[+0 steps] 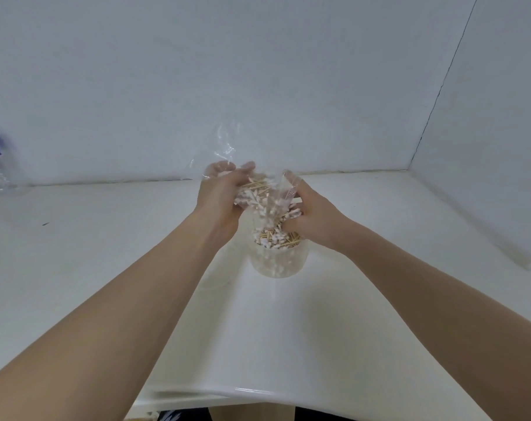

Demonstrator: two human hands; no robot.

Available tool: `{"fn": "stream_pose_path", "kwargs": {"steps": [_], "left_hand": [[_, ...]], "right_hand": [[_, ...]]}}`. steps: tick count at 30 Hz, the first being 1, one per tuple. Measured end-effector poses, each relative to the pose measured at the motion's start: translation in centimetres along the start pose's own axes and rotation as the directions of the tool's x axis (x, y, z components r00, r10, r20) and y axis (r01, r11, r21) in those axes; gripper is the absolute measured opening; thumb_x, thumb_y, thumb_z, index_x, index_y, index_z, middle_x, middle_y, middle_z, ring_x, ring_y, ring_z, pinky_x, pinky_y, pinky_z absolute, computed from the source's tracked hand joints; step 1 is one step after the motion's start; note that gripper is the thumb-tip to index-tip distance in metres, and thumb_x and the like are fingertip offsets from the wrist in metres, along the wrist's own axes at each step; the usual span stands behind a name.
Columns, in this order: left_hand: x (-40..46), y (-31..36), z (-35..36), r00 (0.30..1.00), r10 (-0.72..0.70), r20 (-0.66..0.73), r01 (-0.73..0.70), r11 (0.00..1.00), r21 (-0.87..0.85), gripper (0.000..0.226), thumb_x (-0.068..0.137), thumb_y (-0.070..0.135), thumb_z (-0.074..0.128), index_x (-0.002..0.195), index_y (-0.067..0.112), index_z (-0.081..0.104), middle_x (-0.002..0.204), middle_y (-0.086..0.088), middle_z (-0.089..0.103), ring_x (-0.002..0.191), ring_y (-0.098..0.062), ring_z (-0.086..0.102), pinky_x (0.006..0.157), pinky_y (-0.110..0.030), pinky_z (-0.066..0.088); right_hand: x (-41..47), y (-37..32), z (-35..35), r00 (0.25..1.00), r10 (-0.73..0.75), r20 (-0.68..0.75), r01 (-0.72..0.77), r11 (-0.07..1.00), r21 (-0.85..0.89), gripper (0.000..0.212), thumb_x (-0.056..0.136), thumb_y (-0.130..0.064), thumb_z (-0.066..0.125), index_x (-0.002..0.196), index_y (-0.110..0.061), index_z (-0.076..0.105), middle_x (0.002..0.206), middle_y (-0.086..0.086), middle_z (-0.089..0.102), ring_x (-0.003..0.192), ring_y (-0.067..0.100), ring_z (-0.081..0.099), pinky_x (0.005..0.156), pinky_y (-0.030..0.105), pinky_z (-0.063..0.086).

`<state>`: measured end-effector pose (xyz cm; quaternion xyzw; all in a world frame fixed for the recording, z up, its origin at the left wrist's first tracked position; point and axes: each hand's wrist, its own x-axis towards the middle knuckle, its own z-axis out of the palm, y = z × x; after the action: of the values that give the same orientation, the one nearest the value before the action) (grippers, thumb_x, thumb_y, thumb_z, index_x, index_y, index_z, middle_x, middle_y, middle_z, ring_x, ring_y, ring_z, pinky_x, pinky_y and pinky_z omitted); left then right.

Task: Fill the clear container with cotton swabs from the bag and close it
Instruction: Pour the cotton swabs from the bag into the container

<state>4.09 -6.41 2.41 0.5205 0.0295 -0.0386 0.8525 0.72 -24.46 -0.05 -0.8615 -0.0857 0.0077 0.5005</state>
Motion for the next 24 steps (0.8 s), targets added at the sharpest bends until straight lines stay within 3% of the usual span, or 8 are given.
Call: {"fn": "stream_pose_path", "kwargs": {"steps": [4,8,11,14,16,18,22,24], "left_hand": [[0.0,-0.1,0.2,0.997,0.071,-0.003,-0.070,0.994,0.082,0.040,0.089,-0.021,0.047,0.098,0.018,0.045,0.113,-0.009,0.078,0.087,-0.023,0.074,0.084,-0.045,0.042],[-0.5,-0.1,0.6,0.995,0.085,0.044,-0.090,0.987,0.133,0.047,0.083,-0.023,0.048,0.102,0.019,0.045,0.114,-0.008,0.075,0.086,-0.024,0.072,0.085,-0.044,0.046],[-0.2,-0.1,0.7,0.997,0.059,0.055,-0.066,0.989,0.134,0.039,0.085,-0.011,0.060,0.108,0.017,0.047,0.111,-0.008,0.071,0.094,-0.028,0.069,0.089,-0.045,0.048],[-0.2,0.3,1.1,0.997,0.054,0.053,-0.059,0.993,0.107,0.006,0.103,0.010,0.053,0.098,0.010,0.055,0.103,-0.012,0.072,0.088,-0.028,0.068,0.099,-0.048,0.053],[-0.3,0.6,1.3,0.999,0.042,0.015,-0.043,0.998,0.041,0.018,0.109,0.015,0.042,0.094,0.012,0.054,0.111,-0.010,0.073,0.078,-0.022,0.070,0.102,-0.049,0.054],[-0.2,0.8,1.1,1.000,0.017,0.001,-0.017,1.000,-0.006,0.024,0.108,0.015,0.040,0.085,0.015,0.049,0.116,-0.009,0.075,0.070,-0.017,0.071,0.096,-0.046,0.057],[-0.3,0.6,1.0,0.997,-0.068,0.026,0.069,0.996,-0.057,0.028,0.106,0.019,0.040,0.078,0.017,0.048,0.119,-0.010,0.076,0.096,-0.032,0.075,0.102,-0.054,0.055],[-0.4,0.2,1.1,0.995,-0.092,0.032,0.094,0.994,-0.053,0.027,0.106,0.020,0.041,0.084,0.013,0.054,0.118,-0.012,0.077,0.108,-0.035,0.074,0.104,-0.056,0.053]], "right_hand": [[0.2,-0.3,-0.1,1.000,-0.012,0.024,0.013,0.999,-0.037,0.104,0.079,0.006,0.062,0.154,-0.052,0.020,0.129,-0.015,0.047,0.083,0.020,0.061,0.070,0.030,0.057],[0.4,-0.8,0.5,0.995,-0.077,0.063,0.080,0.995,-0.061,0.103,0.068,0.002,0.062,0.150,-0.053,0.030,0.138,-0.005,0.046,0.099,0.021,0.067,0.078,0.044,0.062],[0.3,-0.8,0.4,0.996,-0.074,0.055,0.076,0.996,-0.048,0.098,0.072,0.005,0.061,0.146,-0.053,0.033,0.130,-0.014,0.052,0.102,0.008,0.062,0.077,0.032,0.059],[0.3,-0.3,0.0,0.999,-0.012,0.038,0.011,1.000,0.016,0.086,0.074,0.005,0.065,0.141,-0.045,0.044,0.116,-0.008,0.062,0.098,0.018,0.066,0.072,0.033,0.058],[0.3,-0.1,-0.2,0.999,0.000,0.040,-0.002,0.999,0.043,0.072,0.075,0.004,0.067,0.132,-0.037,0.053,0.102,-0.009,0.062,0.091,0.015,0.065,0.068,0.029,0.055],[0.2,0.0,-0.2,0.999,0.012,0.034,-0.014,0.999,0.048,0.065,0.075,0.002,0.069,0.127,-0.034,0.057,0.099,-0.011,0.062,0.091,0.014,0.064,0.070,0.029,0.054],[0.3,-0.3,0.0,0.998,-0.035,0.049,0.034,0.999,0.014,0.093,0.071,-0.004,0.068,0.145,-0.052,0.039,0.132,-0.013,0.052,0.107,0.013,0.062,0.073,0.029,0.058],[0.4,-0.5,0.3,0.993,-0.099,0.058,0.101,0.994,-0.034,0.099,0.064,-0.018,0.068,0.149,-0.054,0.032,0.136,-0.010,0.046,0.113,0.013,0.058,0.075,0.024,0.056]]}}
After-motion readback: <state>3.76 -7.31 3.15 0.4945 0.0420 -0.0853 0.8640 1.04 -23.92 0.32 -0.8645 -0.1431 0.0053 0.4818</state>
